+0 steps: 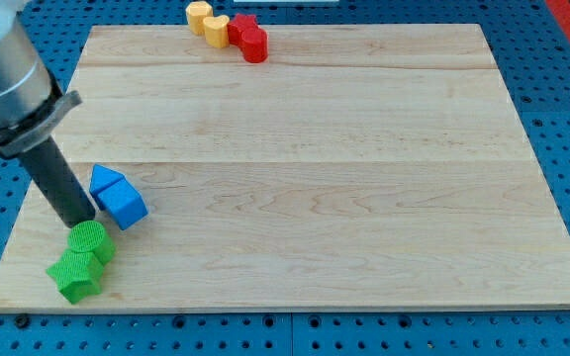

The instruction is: Separate the green star from the green circle

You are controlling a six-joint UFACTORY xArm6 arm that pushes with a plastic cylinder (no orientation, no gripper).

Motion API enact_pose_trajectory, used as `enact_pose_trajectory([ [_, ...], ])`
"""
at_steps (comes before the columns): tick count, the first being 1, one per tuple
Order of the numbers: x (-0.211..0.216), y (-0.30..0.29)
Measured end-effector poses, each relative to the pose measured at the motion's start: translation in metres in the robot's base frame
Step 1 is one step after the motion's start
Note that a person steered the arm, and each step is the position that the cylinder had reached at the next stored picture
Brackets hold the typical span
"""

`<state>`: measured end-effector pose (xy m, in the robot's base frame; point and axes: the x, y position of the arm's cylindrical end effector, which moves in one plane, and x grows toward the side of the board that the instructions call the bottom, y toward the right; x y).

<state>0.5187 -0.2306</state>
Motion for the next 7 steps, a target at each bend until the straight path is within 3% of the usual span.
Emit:
enact_pose_trajectory([
  [1, -0.004, -0.066],
  [2, 0.03, -0.073],
  [3, 0.091, -0.073],
  [4, 0.098, -0.07],
  [7, 0.097, 0.032],
])
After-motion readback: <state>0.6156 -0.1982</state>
